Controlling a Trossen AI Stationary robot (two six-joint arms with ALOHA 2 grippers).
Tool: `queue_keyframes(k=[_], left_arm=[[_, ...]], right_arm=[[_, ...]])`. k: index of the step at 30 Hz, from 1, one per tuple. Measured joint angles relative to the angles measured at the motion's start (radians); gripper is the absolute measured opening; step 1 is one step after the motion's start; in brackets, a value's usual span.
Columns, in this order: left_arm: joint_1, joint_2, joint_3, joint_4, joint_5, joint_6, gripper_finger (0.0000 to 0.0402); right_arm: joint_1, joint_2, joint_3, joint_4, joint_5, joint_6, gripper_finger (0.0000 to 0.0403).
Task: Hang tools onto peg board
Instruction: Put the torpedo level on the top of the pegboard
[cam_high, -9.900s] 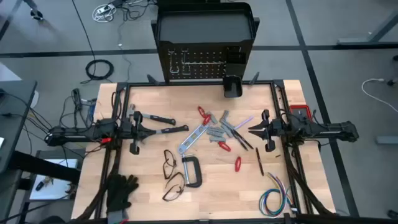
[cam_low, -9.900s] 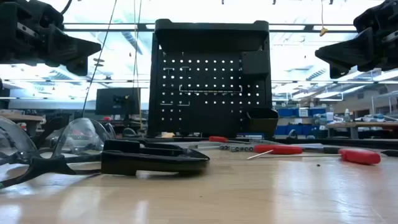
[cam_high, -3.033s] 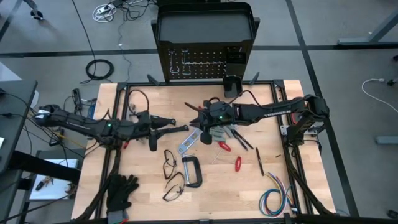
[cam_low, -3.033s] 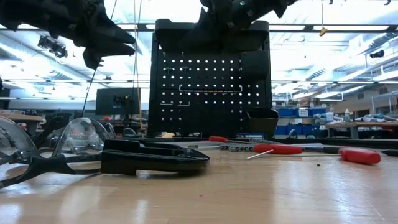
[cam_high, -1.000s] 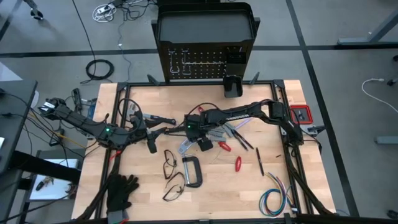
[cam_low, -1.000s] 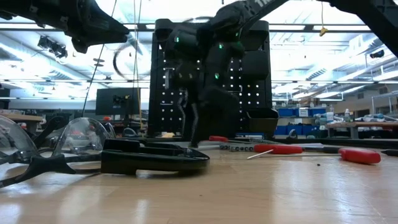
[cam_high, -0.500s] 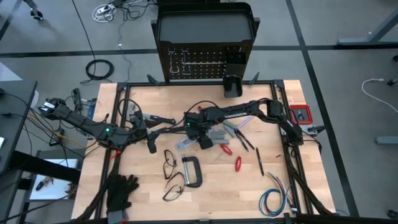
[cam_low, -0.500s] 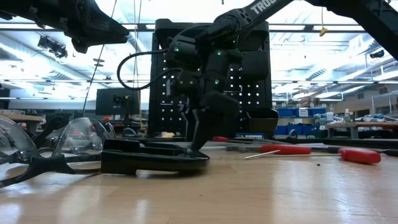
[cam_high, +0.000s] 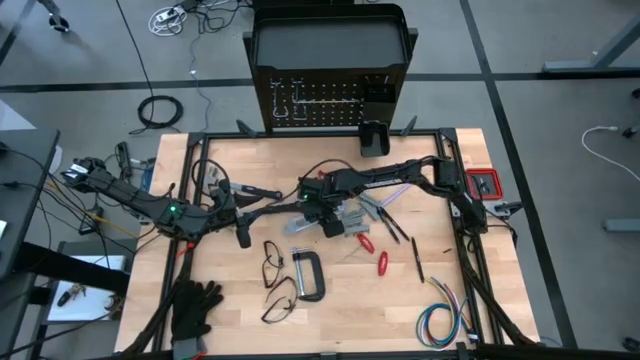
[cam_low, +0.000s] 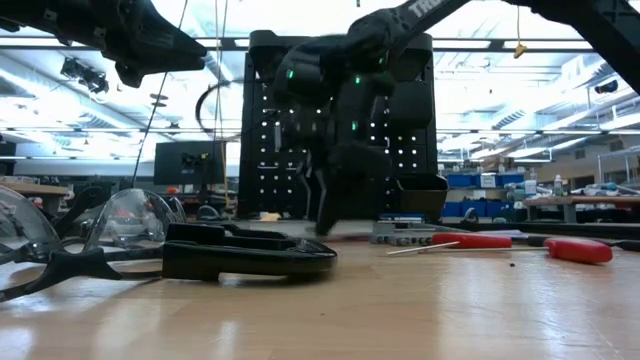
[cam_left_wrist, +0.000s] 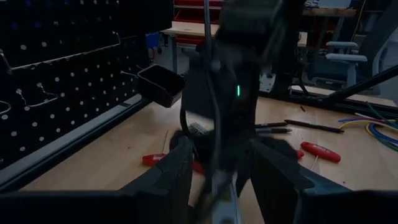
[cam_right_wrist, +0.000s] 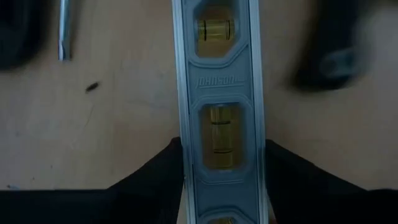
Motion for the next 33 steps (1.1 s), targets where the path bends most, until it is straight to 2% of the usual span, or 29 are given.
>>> queue_keyframes(k=[7,20,24,27,29,33], left_arm=[[0.0,0.0,0.0,0.0,0.0,-0.001,0.0152],[0.001,0.0,0.0,-0.005,-0.001,-0.019,0.0152],[0.001,0.0,0.0,-0.013,-0.002,-0.019,0.0152],[0.001,0.0,0.0,-0.013,-0.002,-0.019,0.0152],[0.001,0.0,0.0,-0.013,-0.009,-0.019,0.0152],[0.001,0.0,0.0,-0.013,-0.012,-0.019,0.0152]], right_arm=[[-0.019,-0.134,0.004,0.02,0.042,0.01,0.0189],[-0.136,-0.526,0.008,0.476,0.214,-0.051,0.0189],[-0.205,-0.627,0.007,0.587,0.207,-0.047,0.0189],[-0.255,-0.691,0.008,0.678,0.143,-0.036,0.0189],[-0.286,-0.717,0.009,0.727,0.101,-0.012,0.0189],[-0.349,-0.734,0.008,0.796,0.1,0.006,0.0189]])
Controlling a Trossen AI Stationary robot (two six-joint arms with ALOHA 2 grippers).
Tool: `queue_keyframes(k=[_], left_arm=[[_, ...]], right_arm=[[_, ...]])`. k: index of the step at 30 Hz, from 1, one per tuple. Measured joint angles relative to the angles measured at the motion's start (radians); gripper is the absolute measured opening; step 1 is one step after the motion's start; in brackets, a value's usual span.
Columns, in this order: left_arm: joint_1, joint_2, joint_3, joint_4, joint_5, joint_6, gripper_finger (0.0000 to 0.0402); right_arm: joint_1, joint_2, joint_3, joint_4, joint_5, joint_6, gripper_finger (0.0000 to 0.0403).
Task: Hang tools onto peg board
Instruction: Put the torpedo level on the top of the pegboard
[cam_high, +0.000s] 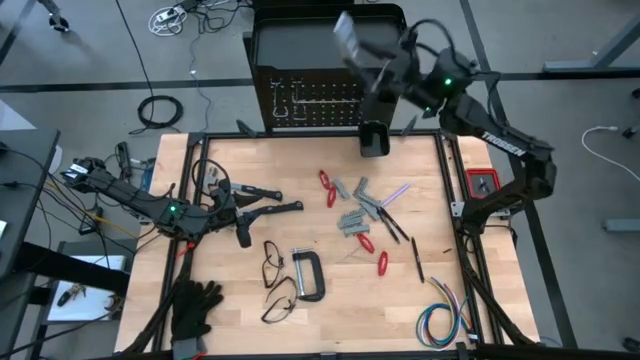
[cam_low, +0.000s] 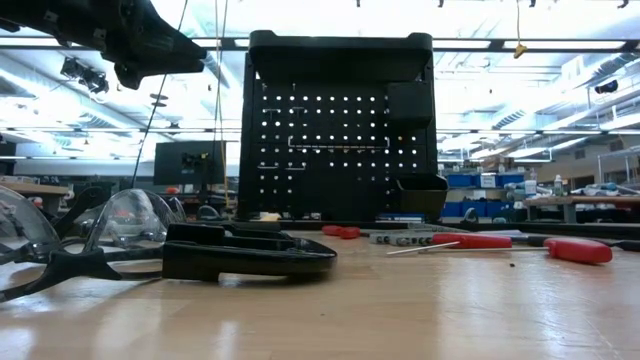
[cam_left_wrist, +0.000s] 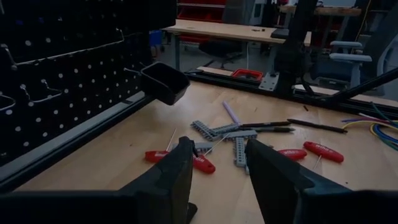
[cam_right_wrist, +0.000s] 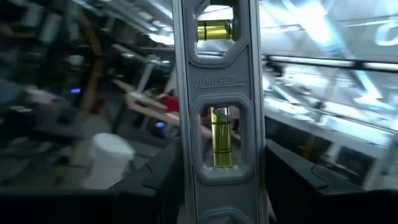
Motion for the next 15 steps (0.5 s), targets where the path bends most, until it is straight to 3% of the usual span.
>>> queue_keyframes(k=[8,15], left_arm=[[0.0,0.0,0.0,-0.001,-0.001,0.005,0.0152],[0.0,0.0,0.0,-0.003,-0.003,0.026,0.0152]], right_arm=[[-0.133,0.01,-0.001,-0.05,0.102,0.004,0.0189],[-0.191,0.006,-0.001,-0.141,0.11,0.004,0.0189]])
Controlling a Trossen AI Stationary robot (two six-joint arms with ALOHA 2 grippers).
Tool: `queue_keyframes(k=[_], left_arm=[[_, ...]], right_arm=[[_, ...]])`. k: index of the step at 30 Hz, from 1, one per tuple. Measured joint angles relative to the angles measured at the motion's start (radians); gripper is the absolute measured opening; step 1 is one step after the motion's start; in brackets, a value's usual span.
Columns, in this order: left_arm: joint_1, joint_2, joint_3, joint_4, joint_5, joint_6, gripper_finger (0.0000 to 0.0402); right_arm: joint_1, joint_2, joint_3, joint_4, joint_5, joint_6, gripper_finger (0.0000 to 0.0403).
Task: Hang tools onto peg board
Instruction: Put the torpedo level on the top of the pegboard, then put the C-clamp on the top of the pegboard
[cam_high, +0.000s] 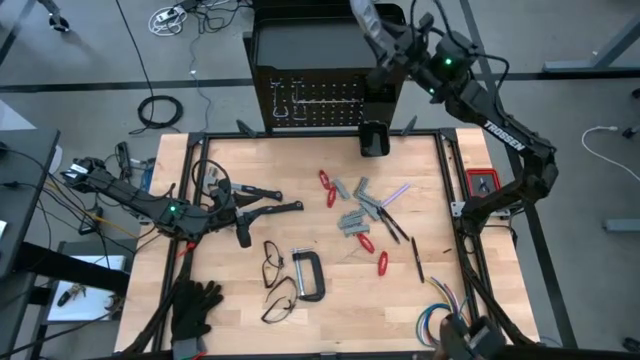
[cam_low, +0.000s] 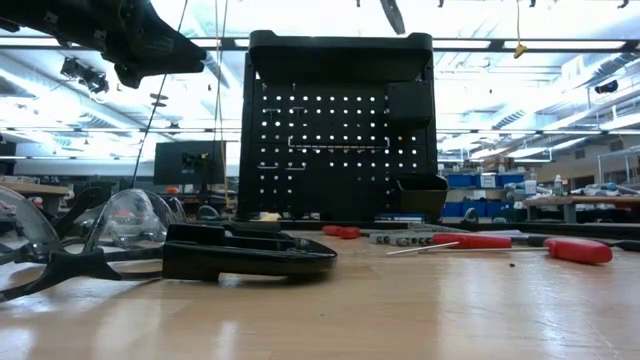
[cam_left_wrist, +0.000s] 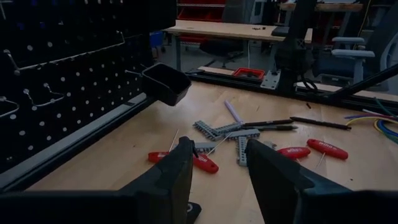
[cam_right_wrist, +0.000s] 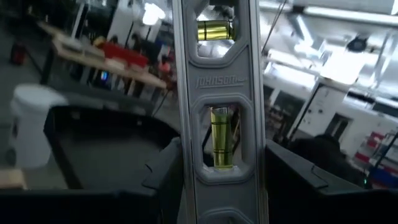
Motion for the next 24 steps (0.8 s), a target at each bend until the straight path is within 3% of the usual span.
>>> queue_keyframes(k=[12,19,24], left_arm=[[0.0,0.0,0.0,0.0,-0.001,0.0,0.0152],[0.0,0.0,0.0,0.0,-0.001,0.0,0.0152],[0.0,0.0,0.0,0.0,-0.002,-0.002,0.0152]], right_arm=[[-0.028,0.0,0.002,-0.169,0.03,-0.008,0.019],[-0.028,0.004,0.0,-0.196,0.034,-0.009,0.0278],[-0.028,0.003,0.0,-0.196,0.034,-0.02,0.0283]])
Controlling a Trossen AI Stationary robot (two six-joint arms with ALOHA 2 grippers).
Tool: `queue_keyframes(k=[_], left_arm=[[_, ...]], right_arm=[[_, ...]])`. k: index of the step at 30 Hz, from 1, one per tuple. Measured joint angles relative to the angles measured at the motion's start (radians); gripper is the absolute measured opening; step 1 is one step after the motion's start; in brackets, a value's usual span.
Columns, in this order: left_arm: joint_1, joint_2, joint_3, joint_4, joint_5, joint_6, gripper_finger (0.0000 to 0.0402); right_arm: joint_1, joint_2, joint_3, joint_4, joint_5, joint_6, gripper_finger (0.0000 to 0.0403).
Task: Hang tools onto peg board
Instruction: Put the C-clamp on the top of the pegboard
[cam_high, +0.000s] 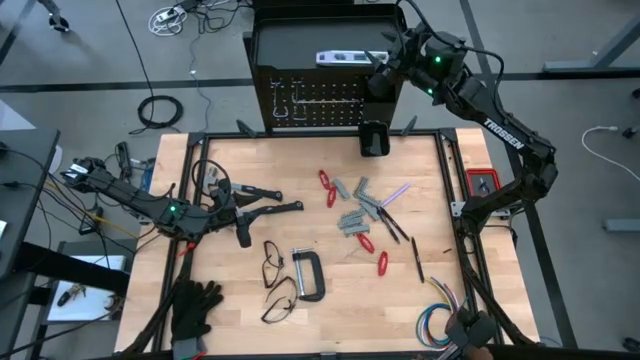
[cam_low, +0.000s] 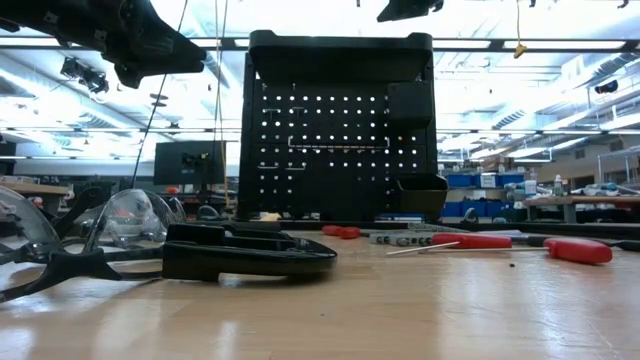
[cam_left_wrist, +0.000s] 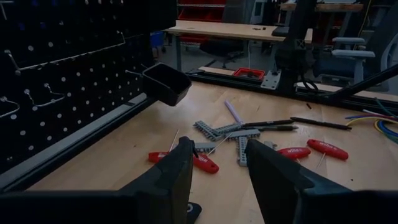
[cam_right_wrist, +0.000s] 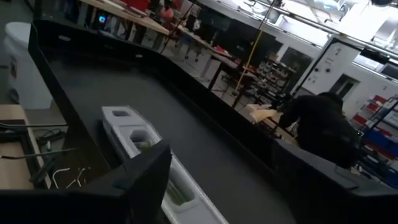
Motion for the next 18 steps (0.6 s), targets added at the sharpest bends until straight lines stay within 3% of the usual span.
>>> queue_keyframes(k=[9,18], left_arm=[[0.0,0.0,0.0,-0.001,0.0,-0.005,0.0152],[0.0,0.0,0.0,-0.068,0.0,-0.027,0.0152]], right_arm=[[0.069,-0.015,0.0,0.008,0.0,-0.016,0.0254],[0.333,-0.003,0.002,-0.162,0.016,-0.055,0.0241]])
